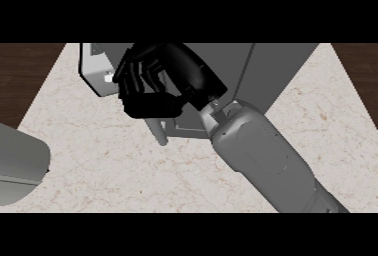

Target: Pick up the wine, place it into the cabinet and close the cabinet

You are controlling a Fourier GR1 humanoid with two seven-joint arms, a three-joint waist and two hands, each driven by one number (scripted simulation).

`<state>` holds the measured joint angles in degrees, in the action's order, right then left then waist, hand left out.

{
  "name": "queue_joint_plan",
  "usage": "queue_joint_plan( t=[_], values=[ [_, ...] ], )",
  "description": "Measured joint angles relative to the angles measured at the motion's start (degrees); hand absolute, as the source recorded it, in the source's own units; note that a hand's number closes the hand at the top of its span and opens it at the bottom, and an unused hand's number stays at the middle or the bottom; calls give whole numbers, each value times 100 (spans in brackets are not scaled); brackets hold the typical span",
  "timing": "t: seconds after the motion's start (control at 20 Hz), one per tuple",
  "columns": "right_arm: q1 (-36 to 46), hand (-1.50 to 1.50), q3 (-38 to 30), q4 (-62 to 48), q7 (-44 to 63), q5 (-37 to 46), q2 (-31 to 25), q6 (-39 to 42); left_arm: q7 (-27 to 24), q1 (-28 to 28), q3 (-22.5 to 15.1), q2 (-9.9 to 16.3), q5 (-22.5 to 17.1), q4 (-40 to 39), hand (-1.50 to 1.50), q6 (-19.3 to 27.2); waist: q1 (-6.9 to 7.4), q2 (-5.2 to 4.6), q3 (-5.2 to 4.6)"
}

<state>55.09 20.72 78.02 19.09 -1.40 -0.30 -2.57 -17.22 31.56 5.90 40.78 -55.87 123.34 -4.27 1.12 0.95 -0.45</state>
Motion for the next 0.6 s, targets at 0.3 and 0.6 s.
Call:
queue_joint_plan(
  t=[0.3,0.6],
  values=[
    [65,150,-62,-312,-528,-61,-100,342,85,-424,-371,-214,269,-100,-150,301,25,49,-53],
    [150,150,-92,-494,-794,-135,-170,574,152,-742,-648,-367,488,-214,-150,533,36,55,-85]
  ],
)
